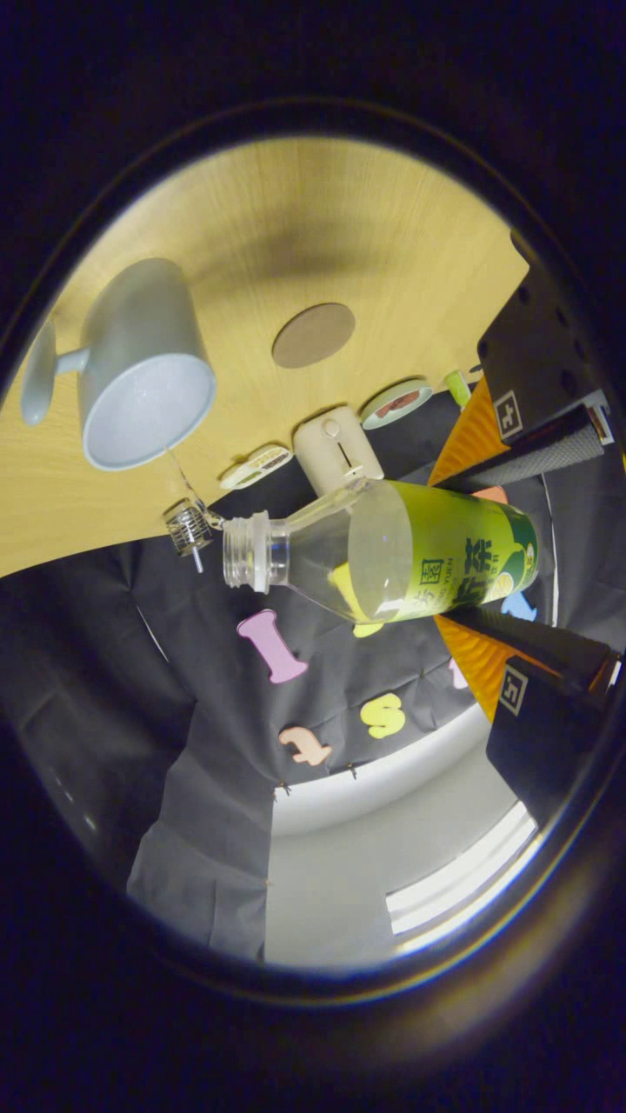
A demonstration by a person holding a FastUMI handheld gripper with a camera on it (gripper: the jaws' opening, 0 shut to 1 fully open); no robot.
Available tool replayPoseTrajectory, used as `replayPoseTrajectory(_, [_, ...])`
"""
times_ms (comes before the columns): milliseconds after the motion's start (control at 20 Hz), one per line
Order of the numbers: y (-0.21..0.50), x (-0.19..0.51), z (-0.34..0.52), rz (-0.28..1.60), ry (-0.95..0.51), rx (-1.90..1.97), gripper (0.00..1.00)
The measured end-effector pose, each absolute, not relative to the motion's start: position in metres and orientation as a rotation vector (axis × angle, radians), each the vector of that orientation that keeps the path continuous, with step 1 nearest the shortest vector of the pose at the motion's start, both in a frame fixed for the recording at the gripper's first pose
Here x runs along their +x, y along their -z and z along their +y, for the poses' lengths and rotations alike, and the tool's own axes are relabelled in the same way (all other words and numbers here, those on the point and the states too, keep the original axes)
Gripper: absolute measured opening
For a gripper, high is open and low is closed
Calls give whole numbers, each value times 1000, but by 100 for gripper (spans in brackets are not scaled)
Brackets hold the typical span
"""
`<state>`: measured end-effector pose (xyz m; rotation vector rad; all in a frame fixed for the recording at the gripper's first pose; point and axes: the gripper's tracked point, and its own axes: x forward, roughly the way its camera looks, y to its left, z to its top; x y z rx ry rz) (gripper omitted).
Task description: Take the bottle from table, then pour the juice into the cup, finally place the bottle on the coaster
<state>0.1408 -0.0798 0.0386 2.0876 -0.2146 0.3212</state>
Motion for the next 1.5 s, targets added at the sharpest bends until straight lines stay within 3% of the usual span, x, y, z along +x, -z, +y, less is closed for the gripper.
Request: replayPoseTrajectory(1500, [-67,133,-105,-311,-339,2278,78])
